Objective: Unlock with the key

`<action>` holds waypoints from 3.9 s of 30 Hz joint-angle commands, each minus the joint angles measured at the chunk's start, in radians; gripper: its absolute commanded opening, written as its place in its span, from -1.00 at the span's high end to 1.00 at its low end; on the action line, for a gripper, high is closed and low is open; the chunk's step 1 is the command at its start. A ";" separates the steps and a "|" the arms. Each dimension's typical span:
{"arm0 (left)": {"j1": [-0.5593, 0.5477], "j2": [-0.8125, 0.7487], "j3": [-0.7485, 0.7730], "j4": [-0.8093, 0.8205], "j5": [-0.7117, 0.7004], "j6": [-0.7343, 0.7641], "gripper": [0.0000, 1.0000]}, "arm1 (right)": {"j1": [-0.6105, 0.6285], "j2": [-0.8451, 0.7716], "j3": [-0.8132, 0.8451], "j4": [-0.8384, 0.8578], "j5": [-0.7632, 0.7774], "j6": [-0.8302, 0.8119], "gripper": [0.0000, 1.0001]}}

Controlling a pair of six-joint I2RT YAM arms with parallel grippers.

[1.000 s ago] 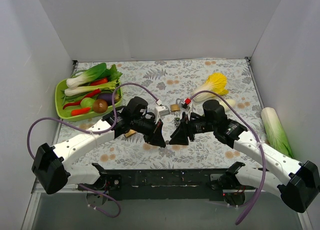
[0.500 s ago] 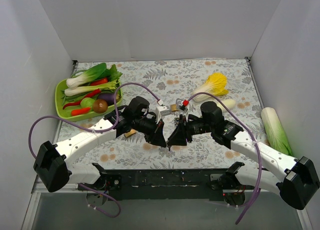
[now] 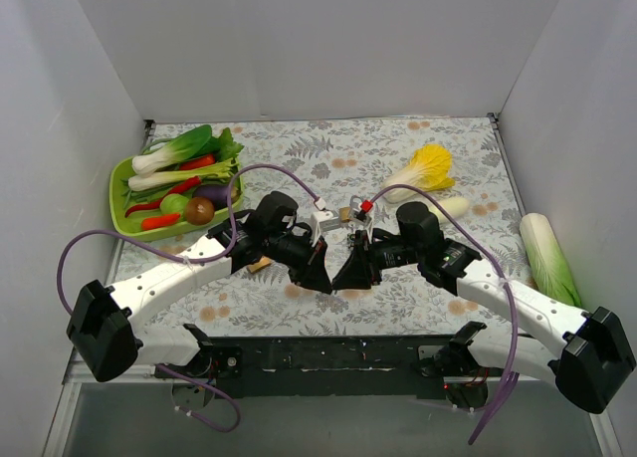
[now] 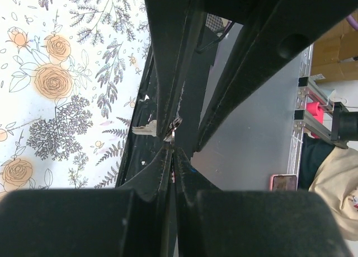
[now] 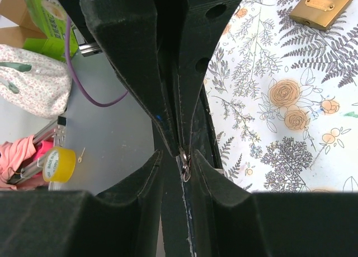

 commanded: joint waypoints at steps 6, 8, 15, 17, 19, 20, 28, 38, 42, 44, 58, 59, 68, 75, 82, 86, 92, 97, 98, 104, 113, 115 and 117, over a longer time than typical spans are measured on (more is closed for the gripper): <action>-0.005 -0.018 0.010 0.029 0.016 0.014 1.00 | 0.013 0.010 -0.016 0.042 -0.040 0.002 0.61; -0.005 -0.020 0.009 0.032 0.011 0.014 1.00 | 0.013 0.012 -0.019 0.044 -0.045 0.001 0.70; -0.005 -0.058 -0.030 0.081 -0.033 -0.023 1.00 | 0.015 0.010 -0.043 0.077 -0.059 0.005 0.97; -0.005 -0.075 -0.053 0.111 -0.053 -0.039 0.97 | 0.015 0.004 -0.053 0.096 -0.054 0.014 0.97; -0.004 -0.108 -0.072 0.136 -0.079 -0.061 0.89 | 0.015 -0.003 -0.060 0.129 -0.045 0.037 0.97; -0.004 -0.119 -0.091 0.166 -0.087 -0.072 0.76 | 0.015 -0.007 -0.066 0.143 -0.042 0.050 0.97; -0.004 -0.240 -0.214 0.347 -0.185 -0.198 -0.65 | 0.015 -0.031 -0.103 0.234 0.027 0.122 0.97; 0.004 -0.392 -0.338 0.518 -0.413 -0.524 -0.89 | 0.015 -0.085 -0.106 0.205 0.176 0.067 0.97; 0.004 -0.394 -0.294 0.394 -0.607 -0.781 -0.85 | 0.030 -0.122 -0.080 0.136 0.297 -0.050 0.97; 0.004 -0.391 -0.287 0.365 -0.656 -0.922 -0.88 | 0.045 -0.125 -0.062 0.097 0.389 -0.131 0.97; 0.006 -0.303 -0.264 0.322 -0.725 -1.299 -0.83 | 0.309 -0.074 0.027 0.165 1.001 -0.521 0.97; 0.006 -0.306 -0.264 0.320 -0.730 -1.310 -0.80 | 0.341 -0.070 0.027 0.169 1.024 -0.536 0.97; 0.007 -0.285 -0.281 0.331 -0.751 -1.408 -0.52 | 0.485 -0.017 0.023 0.258 1.219 -0.697 0.97; 0.025 -0.245 -0.251 0.306 -0.738 -1.413 -0.12 | 0.553 0.001 0.023 0.298 1.316 -0.795 0.97; 0.050 -0.219 -0.257 0.331 -0.672 -1.438 0.09 | 0.605 0.044 0.023 0.307 1.386 -0.874 0.97; 0.062 -0.193 -0.251 0.338 -0.621 -1.444 0.18 | 0.633 0.073 0.018 0.314 1.411 -0.920 0.97; 0.076 -0.159 -0.246 0.354 -0.560 -1.456 0.32 | 0.665 0.098 0.004 0.343 1.452 -0.999 0.97; 0.087 -0.147 -0.240 0.368 -0.531 -1.468 0.42 | 0.697 0.130 -0.013 0.370 1.495 -1.058 0.97; 0.088 -0.145 -0.237 0.368 -0.523 -1.470 0.44 | 0.705 0.141 -0.013 0.372 1.500 -1.067 0.97; 0.094 -0.142 -0.218 0.349 -0.514 -1.471 0.70 | 0.742 0.188 -0.030 0.418 1.558 -1.118 0.97; 0.116 -0.135 -0.209 0.311 -0.495 -1.430 1.00 | 0.778 0.251 -0.056 0.519 1.678 -1.237 0.97; 0.124 -0.144 -0.209 0.299 -0.520 -1.421 1.00 | 0.780 0.262 -0.057 0.534 1.705 -1.243 0.97; 0.137 -0.159 -0.208 0.292 -0.540 -1.396 1.00 | 0.780 0.265 -0.054 0.536 1.712 -1.214 0.97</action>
